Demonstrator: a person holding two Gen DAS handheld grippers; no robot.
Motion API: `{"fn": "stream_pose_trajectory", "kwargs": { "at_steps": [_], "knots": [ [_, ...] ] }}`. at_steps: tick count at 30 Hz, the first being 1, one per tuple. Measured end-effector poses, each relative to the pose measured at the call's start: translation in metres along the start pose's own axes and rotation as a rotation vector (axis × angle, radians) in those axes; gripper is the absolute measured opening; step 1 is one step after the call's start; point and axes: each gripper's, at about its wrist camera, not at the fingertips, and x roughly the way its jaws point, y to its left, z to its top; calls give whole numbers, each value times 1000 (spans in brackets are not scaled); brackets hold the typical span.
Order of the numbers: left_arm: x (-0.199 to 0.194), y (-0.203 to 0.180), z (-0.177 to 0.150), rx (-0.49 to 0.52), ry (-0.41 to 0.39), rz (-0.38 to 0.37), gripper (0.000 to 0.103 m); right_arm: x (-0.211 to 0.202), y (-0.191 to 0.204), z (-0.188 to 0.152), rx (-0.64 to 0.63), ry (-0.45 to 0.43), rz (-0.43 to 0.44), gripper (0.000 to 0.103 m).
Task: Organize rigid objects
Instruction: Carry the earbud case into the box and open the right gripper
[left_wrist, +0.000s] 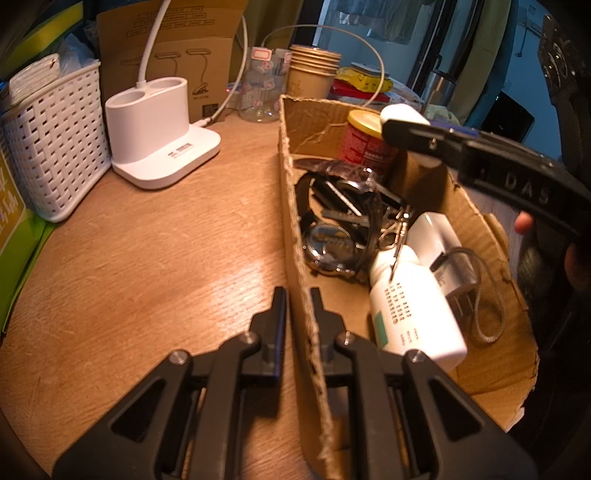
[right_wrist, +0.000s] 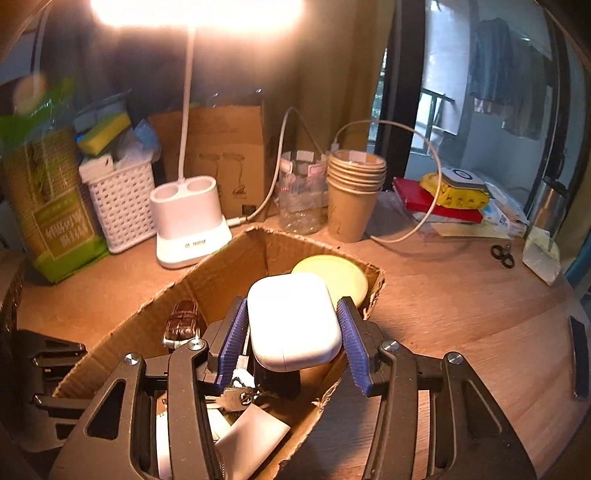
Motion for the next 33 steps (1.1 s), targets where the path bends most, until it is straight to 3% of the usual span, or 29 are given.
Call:
{"fn": "stream_pose_trajectory", "kwargs": {
  "at_steps": [11, 25, 33],
  "knots": [
    [0, 0, 0, 0, 0, 0, 12, 12, 9, -8, -62, 82, -28, 52],
    [0, 0, 0, 0, 0, 0, 13, 16, 12, -9, -77, 118, -47, 53],
    [0, 0, 0, 0, 0, 0, 13, 14, 9, -9, -67, 115, -17, 54]
  ]
}}
